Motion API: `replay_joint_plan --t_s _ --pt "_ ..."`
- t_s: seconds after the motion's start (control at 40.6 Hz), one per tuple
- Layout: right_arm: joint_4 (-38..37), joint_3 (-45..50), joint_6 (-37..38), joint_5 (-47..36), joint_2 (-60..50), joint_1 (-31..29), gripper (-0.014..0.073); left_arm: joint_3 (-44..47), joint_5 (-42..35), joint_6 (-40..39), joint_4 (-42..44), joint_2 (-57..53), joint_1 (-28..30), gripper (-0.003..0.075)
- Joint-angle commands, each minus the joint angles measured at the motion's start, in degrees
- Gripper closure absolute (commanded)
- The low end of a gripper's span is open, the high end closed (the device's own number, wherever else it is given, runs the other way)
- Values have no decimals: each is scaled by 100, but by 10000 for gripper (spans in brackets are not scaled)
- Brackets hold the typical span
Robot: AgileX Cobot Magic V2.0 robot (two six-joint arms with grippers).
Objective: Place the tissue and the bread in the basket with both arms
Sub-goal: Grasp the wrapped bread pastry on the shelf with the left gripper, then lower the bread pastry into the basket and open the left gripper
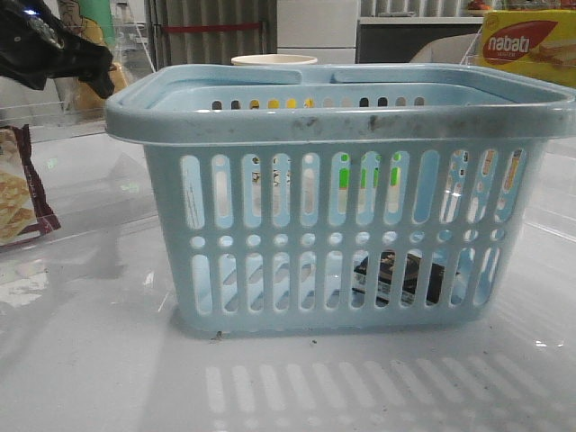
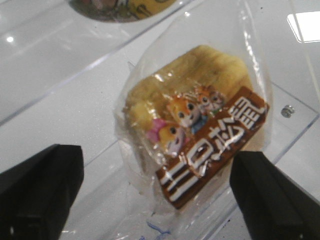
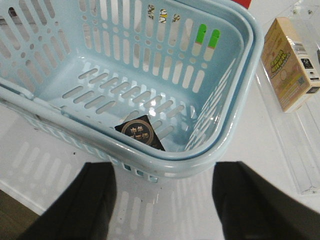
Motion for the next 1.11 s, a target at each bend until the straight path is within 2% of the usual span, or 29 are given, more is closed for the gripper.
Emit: replay_joint_plan --t_s 0.0,0.123,0.344,0.64,0.812,1.082 --pt "-97 -159 -69 -368 -53 -7 64 -219 -590 0 -40 -324 -9 171" --pt "-97 -159 -69 -368 -53 -7 64 -219 -659 0 -40 -309 -9 290" --pt "-97 -159 -69 -368 -53 -7 64 -219 -669 0 -40 -309 -19 458" --pt "-97 -159 -69 -368 -53 -7 64 -219 -43 0 -40 -962 -119 598" --pt "-97 -159 -69 -368 -53 -7 64 -219 507 0 -40 -1620 -233 629" --pt "-97 -159 -69 -368 -53 -7 64 -219 2041 0 -40 -2848 -746 629"
